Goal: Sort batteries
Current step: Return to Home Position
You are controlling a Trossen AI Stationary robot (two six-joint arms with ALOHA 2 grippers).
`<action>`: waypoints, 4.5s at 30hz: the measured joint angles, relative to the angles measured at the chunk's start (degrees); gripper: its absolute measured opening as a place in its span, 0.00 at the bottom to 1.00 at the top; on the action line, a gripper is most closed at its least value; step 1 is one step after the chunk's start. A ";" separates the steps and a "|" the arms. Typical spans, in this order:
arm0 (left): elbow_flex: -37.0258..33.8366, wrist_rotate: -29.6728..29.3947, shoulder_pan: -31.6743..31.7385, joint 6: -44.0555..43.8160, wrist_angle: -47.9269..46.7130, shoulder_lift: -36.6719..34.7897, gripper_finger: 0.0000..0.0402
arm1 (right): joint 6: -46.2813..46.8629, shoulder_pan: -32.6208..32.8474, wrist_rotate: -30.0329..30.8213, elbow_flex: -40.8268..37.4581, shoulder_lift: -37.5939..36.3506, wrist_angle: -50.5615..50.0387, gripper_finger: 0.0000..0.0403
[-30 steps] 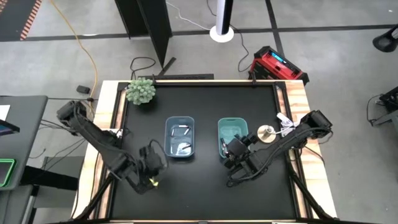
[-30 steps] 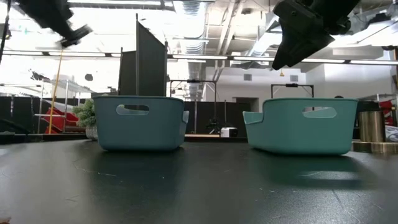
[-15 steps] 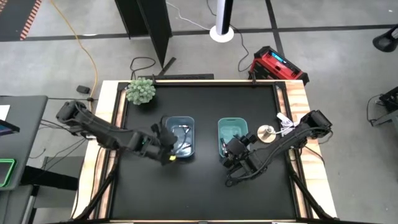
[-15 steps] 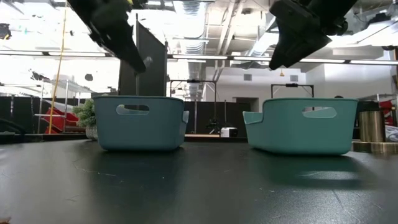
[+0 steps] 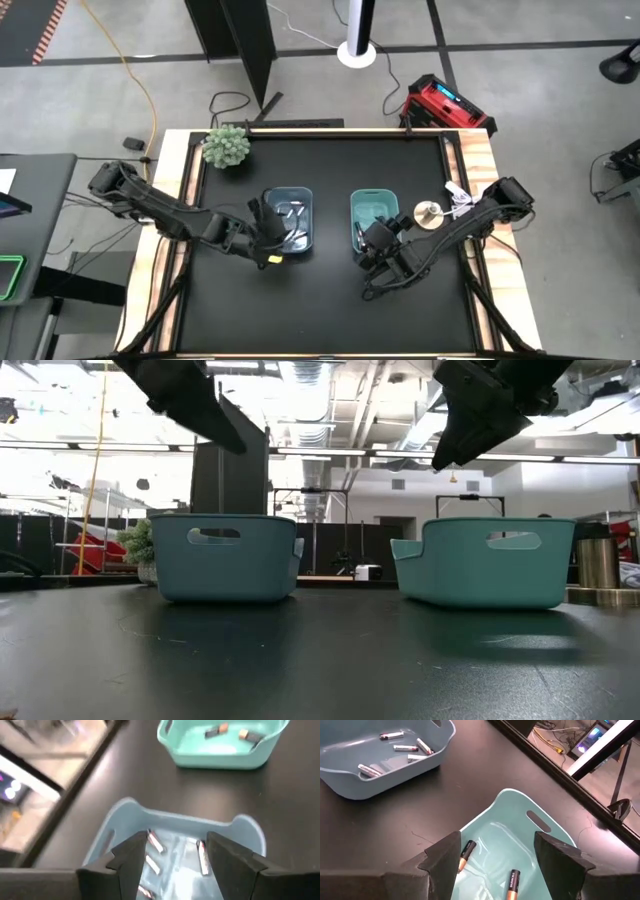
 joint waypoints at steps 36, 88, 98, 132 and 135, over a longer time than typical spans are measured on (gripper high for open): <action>-36.20 24.20 -1.18 29.43 47.66 -36.90 0.00 | -76.24 -3.74 -24.17 -29.23 -22.78 82.86 0.00; -54.64 44.50 27.06 25.12 28.67 -78.53 0.00 | -71.63 -26.96 -48.62 -73.37 -98.57 67.59 0.00; -54.73 42.29 27.09 24.54 28.14 -78.58 0.00 | -70.49 -27.02 -48.62 -73.40 -98.57 67.54 0.05; -54.82 42.27 27.09 23.95 28.16 -78.58 0.00 | -67.69 -27.02 -48.60 -73.46 -98.57 67.42 0.09; -54.82 42.27 27.09 23.95 28.16 -78.58 0.00 | -67.69 -27.02 -48.58 -73.46 -98.57 67.42 0.09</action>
